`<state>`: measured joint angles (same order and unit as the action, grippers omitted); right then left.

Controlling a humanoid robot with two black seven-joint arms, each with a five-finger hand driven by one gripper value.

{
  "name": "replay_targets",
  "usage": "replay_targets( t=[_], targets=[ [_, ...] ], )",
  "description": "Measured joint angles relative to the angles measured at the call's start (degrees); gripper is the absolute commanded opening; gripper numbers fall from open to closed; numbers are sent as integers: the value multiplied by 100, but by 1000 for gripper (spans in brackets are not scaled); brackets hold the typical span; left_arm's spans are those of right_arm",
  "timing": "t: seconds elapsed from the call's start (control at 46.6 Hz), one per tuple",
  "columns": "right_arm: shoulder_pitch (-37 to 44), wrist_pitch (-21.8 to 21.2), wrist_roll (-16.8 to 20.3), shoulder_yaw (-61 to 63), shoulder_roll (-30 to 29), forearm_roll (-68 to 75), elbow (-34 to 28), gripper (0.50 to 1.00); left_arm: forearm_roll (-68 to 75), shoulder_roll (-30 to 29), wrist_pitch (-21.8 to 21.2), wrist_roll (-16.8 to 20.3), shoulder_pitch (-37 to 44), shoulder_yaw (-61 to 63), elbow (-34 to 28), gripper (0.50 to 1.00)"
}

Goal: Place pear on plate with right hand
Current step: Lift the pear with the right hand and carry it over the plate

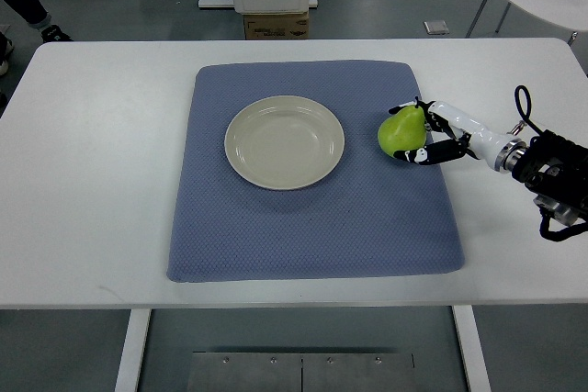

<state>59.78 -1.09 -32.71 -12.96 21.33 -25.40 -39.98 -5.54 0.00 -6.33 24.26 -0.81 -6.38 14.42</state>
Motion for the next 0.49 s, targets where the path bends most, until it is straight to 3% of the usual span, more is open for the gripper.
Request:
replay_targets(
  t=[0.322, 0.493],
  targets=[
    [99, 4, -33, 56, 15, 60, 80, 500, 0, 0, 0, 0, 0, -2, 0, 1000],
    [112, -58, -41, 223, 57, 107, 507, 500, 0, 0, 0, 0, 2, 0, 0, 1000]
  ],
)
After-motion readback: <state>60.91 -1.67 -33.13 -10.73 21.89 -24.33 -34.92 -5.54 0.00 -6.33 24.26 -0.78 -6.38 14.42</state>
